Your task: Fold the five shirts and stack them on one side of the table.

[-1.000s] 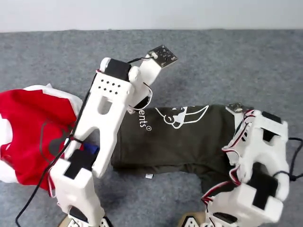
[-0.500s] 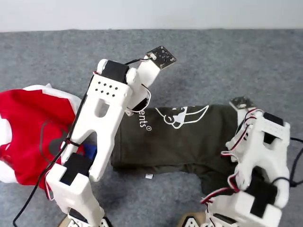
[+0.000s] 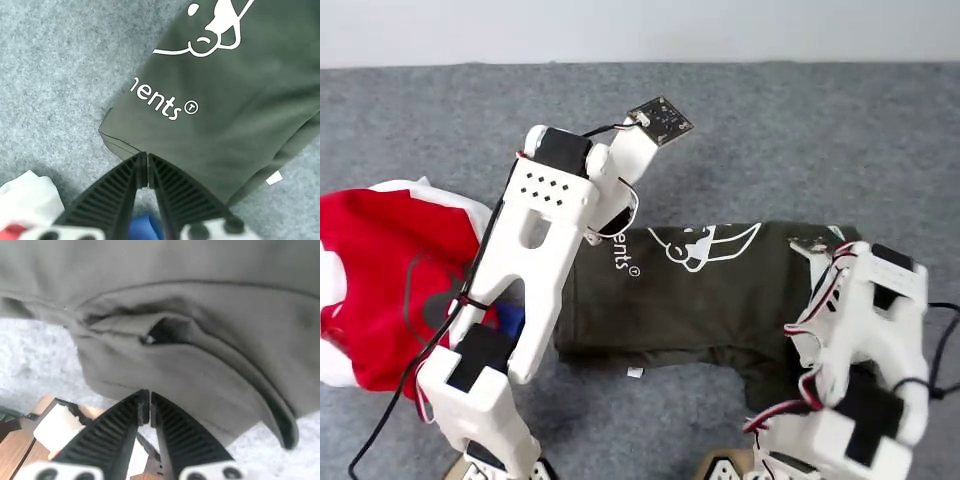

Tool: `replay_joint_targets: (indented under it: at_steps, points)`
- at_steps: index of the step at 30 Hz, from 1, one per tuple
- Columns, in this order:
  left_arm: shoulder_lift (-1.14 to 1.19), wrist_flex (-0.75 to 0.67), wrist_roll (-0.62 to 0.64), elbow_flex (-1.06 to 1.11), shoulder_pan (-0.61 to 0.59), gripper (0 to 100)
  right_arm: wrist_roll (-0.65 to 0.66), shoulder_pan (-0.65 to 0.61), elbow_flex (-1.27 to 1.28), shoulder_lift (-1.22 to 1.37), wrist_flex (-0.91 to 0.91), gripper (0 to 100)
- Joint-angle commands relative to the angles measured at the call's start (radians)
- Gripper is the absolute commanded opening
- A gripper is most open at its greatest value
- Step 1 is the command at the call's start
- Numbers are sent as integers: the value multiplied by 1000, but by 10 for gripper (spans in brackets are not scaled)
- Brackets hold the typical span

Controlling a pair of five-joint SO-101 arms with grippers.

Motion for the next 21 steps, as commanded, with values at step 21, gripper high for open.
replay_joint_targets:
  at_steps: [21]
  points:
    - [-61, 28, -29, -2, -3, 14, 110, 176, -63, 162, -197, 9]
